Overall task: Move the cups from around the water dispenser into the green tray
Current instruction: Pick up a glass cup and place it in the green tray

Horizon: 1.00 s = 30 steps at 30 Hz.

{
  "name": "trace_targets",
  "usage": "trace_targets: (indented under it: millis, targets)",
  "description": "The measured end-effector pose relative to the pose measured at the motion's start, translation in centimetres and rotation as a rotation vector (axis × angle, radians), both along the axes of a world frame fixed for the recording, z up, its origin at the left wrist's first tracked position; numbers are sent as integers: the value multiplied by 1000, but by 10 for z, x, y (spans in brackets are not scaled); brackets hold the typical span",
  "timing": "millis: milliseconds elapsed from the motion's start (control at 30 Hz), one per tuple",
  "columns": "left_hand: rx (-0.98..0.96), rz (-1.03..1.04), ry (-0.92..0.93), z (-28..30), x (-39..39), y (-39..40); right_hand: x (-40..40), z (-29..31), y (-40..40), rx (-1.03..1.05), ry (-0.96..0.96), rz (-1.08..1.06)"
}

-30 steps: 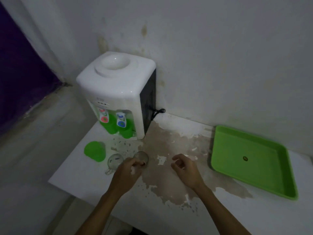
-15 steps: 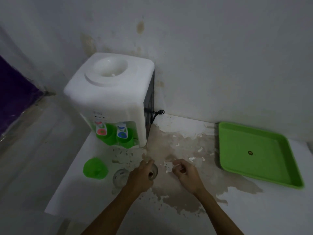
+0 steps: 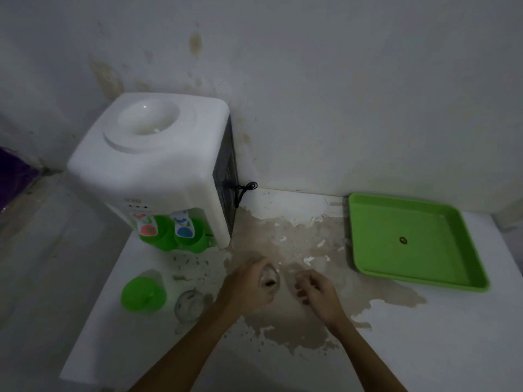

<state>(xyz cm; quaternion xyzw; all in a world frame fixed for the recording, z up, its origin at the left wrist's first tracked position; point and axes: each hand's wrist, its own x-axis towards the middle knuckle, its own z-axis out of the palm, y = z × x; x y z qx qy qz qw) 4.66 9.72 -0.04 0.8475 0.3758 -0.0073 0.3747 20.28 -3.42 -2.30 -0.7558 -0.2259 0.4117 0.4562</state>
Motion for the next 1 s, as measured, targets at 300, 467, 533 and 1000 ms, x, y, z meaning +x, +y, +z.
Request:
trace_targets:
  millis: [300,467,533,1000]
  targets:
    - [23,-94,-227,42,103,-55,57,29,-46,-22,718,-194]
    - [-30,-144,-267,42,147,-95,100,39,-75,122,965,-319]
    - [-66,-151,-270,34,166,-110,122,30,-90,109,947,-357]
    - [-286,48,-186,-3,235,-110,240,-11,-80,-34,27,-306]
